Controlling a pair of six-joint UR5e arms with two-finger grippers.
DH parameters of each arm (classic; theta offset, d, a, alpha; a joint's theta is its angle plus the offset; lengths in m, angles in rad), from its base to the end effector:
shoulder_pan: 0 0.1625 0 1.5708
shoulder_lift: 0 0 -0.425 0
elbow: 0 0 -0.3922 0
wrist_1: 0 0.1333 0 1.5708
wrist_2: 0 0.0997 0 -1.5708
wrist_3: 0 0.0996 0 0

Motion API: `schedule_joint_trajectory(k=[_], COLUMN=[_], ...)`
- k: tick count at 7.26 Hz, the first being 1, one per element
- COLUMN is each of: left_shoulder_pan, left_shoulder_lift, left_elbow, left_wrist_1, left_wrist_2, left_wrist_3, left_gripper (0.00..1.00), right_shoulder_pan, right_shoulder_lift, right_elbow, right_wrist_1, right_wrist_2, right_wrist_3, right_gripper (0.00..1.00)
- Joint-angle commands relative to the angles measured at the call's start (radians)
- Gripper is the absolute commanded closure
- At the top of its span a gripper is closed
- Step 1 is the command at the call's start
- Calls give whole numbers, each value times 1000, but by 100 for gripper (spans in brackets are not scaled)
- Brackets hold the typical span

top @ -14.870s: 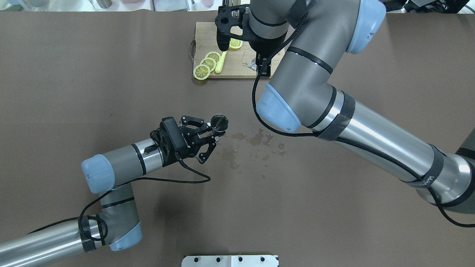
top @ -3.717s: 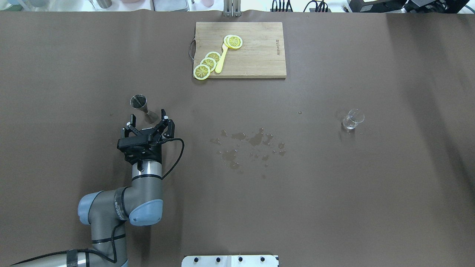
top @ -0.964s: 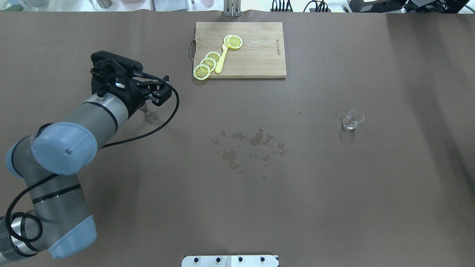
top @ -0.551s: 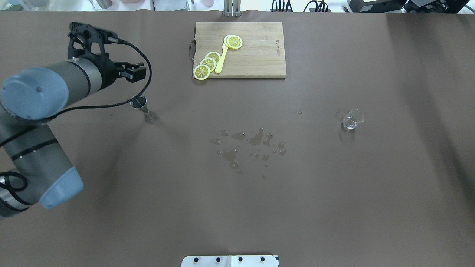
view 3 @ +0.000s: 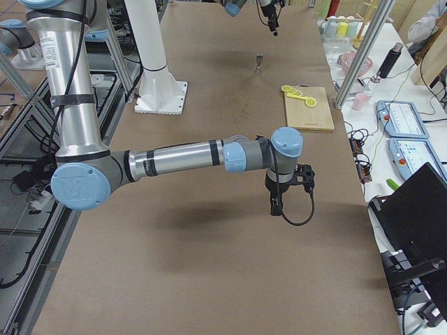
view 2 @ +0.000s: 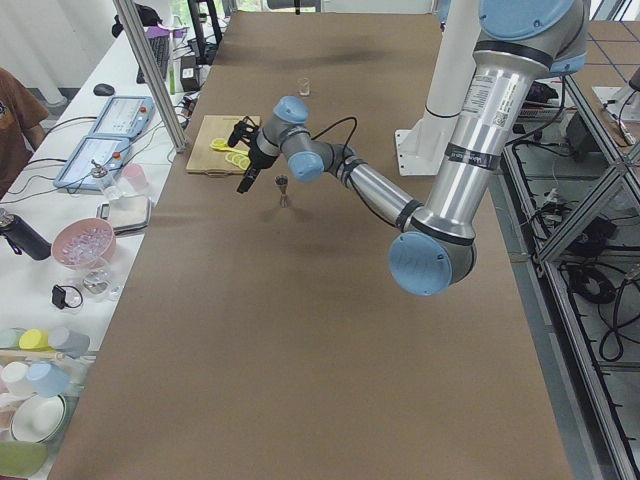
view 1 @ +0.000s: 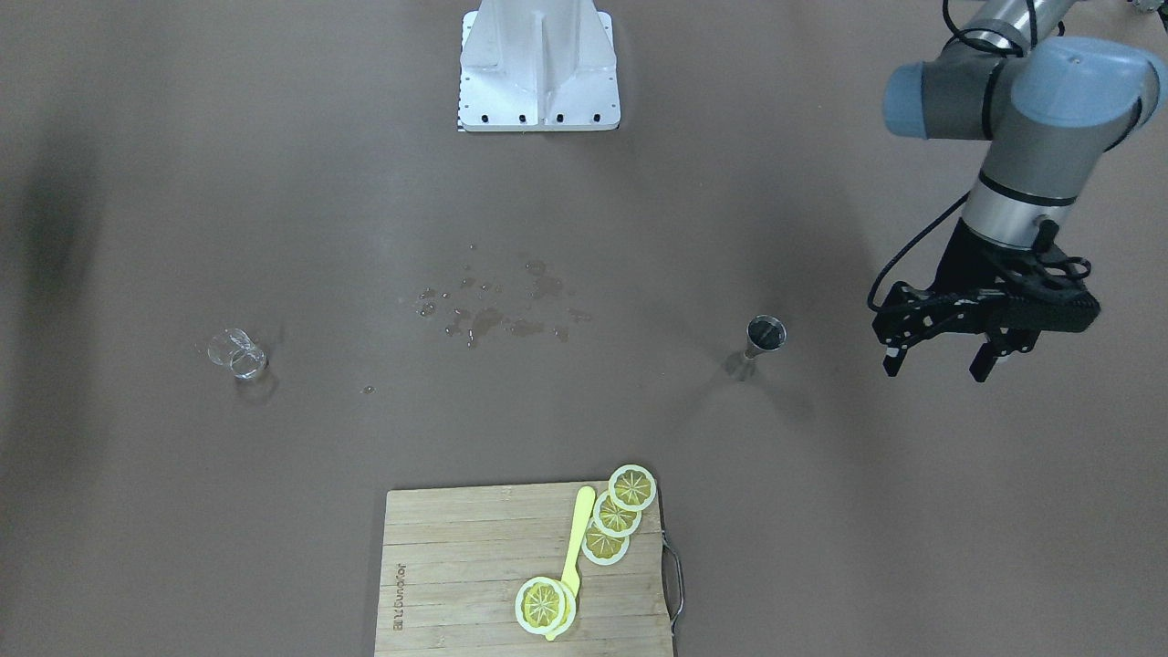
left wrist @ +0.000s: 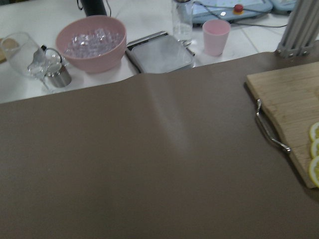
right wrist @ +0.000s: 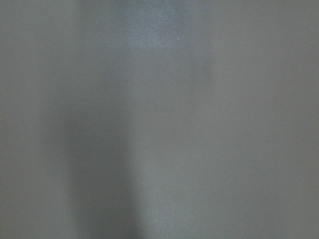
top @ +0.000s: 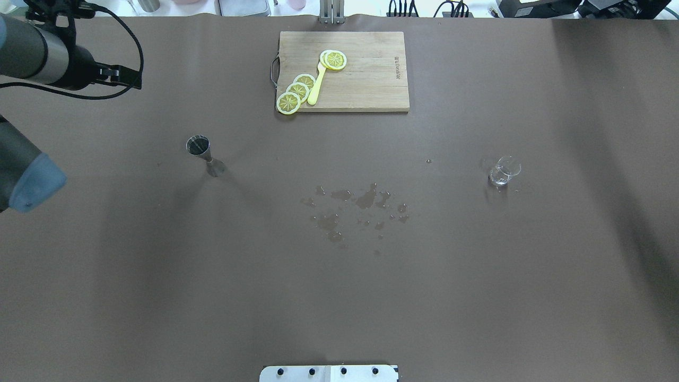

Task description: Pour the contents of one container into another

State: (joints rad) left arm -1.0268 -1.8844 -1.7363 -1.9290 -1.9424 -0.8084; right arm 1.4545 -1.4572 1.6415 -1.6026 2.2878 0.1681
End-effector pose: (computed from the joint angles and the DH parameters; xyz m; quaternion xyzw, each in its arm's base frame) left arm 0.2351 -0.5764 0.3740 0.2060 0.3817 -0.0439 0.9000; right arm 0.0043 -0.5479 0.5719 0.0210 -0.3564 -0.0025 0.9341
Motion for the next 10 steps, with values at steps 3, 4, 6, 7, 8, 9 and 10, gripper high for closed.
schedule_joint_trajectory(k=[3,4,6,7,8,9,10], left_shoulder_pan=[-204,-225,-295,-329,-376,-401,-427], left_shoulder_lift=[31,113,225,279,316,350,378], left_elbow=[86,84,96,101,112,107,107], left_wrist_1=[195,197,211,219,220,211,216], left_wrist_2=[-396,-403,-409,-408,-411,-411,-411], left_wrist_3=[52,218,433,607,677,690,806], left_gripper=[1,1,1,1,1,1,1], right_shoulder_pan=[-52,-54,-52,-51,-51,-51,-51], right_shoulder_lift=[-35,-29,-35,-47,-52,-54,-43], right_elbow=[-23,-35,-35,-35,-37,-35,-38], right_wrist_1=[0,1,1,0,1,1,1], right_wrist_2=[-7,-8,-7,-4,-7,-8,-22], right_wrist_3=[2,2,2,2,2,2,2], right_gripper=[0,0,0,0,0,0,0])
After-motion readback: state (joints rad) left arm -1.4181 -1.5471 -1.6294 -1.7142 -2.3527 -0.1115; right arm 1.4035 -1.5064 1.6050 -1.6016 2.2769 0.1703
